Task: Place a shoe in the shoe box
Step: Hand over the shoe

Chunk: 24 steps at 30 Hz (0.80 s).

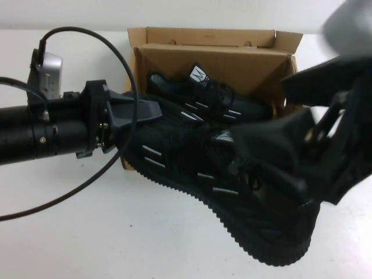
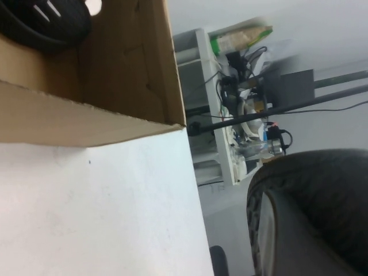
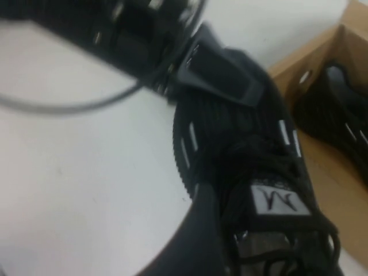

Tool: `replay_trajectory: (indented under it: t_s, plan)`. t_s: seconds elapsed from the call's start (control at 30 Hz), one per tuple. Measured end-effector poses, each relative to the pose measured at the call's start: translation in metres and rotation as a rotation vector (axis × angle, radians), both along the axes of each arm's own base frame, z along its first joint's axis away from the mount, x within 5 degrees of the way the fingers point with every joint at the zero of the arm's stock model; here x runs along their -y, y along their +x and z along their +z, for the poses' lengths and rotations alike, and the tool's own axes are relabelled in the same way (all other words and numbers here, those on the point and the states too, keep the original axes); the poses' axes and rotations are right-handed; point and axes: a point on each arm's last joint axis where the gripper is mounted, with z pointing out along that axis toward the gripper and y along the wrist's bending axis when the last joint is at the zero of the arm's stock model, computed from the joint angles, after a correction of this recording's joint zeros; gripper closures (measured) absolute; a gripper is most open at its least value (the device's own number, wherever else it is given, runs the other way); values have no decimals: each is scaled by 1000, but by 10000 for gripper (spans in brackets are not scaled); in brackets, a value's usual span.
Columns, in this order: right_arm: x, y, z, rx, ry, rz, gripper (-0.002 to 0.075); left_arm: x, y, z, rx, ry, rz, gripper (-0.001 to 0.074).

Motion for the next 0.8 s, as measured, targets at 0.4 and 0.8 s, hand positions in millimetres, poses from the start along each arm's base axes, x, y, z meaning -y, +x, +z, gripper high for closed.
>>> replay_trajectory:
  t_s: [0.4,0.8]
  plan:
    - [5,0,-15,-487,343,-401,136,0,2,-1,81,52,8,579]
    - [-10,4,-39,-753,612,-538,136,0,2,-1,121,67,-5,579]
